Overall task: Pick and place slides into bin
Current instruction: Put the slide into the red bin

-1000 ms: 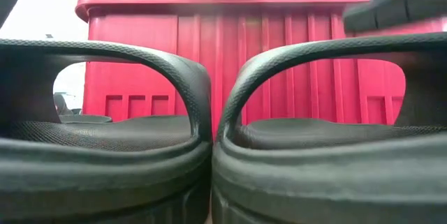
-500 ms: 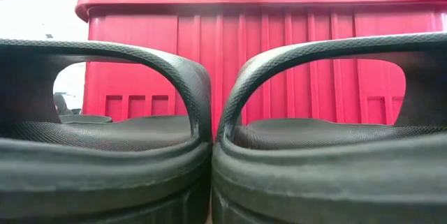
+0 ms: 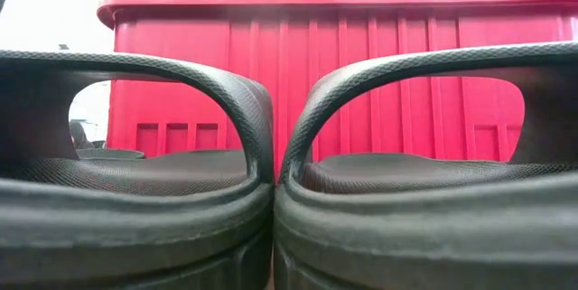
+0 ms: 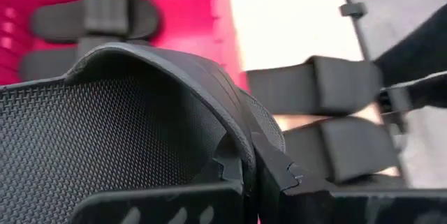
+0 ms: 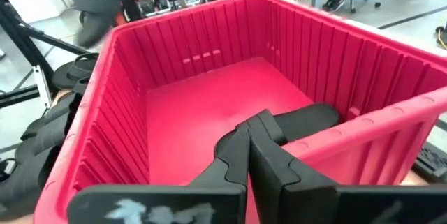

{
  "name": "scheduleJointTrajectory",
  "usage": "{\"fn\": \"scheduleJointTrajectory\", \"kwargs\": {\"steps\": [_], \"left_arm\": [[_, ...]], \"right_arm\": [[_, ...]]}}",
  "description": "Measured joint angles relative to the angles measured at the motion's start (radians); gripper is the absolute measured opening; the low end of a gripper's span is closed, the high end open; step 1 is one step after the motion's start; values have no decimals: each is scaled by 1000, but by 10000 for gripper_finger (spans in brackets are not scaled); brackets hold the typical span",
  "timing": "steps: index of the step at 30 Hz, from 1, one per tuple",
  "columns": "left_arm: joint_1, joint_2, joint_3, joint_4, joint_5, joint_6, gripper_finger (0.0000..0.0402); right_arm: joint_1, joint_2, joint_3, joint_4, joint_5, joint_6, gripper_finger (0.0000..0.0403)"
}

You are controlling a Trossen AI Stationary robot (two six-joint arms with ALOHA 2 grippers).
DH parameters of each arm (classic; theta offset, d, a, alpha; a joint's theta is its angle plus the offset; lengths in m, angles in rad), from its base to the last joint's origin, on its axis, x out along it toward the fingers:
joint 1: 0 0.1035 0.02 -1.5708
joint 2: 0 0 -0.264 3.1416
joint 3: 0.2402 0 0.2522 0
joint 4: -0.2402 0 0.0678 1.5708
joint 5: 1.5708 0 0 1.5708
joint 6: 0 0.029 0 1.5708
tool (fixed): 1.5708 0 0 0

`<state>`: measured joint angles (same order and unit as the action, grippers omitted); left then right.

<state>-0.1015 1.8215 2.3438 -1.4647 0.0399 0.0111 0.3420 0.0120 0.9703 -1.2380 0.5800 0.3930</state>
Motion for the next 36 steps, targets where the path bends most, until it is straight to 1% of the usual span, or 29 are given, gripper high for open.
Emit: {"fn": "scheduleJointTrajectory", "kwargs": {"steps": [5,9,13,18,22,25,28,29,32,34,36], "left_arm": [[186,36,0,26,79,192,0],[321,77,0,60,136,298,0],[417,134,0,72,190,389,0],[451,231,0,60,273,544,0],[455,299,0,30,289,655,0],[457,342,-1,23,324,731,0],[456,376,-1,7,330,812,0],[458,388,-1,12,340,818,0],[482,412,-2,72,444,799,0],[498,415,-1,101,496,793,0],[509,420,0,111,522,791,0]], "right_arm": [[0,0,0,16,1,-19,0],[0,0,0,26,-1,-14,0],[0,0,0,52,-2,-46,0],[0,0,0,60,-4,-110,0],[0,0,0,60,-3,-122,0],[0,0,0,60,1,-121,0],[0,0,0,60,2,-120,0],[0,0,0,60,3,-121,0],[0,0,0,60,26,-120,0],[0,0,0,60,45,-119,0],[0,0,0,60,54,-119,0]]}}
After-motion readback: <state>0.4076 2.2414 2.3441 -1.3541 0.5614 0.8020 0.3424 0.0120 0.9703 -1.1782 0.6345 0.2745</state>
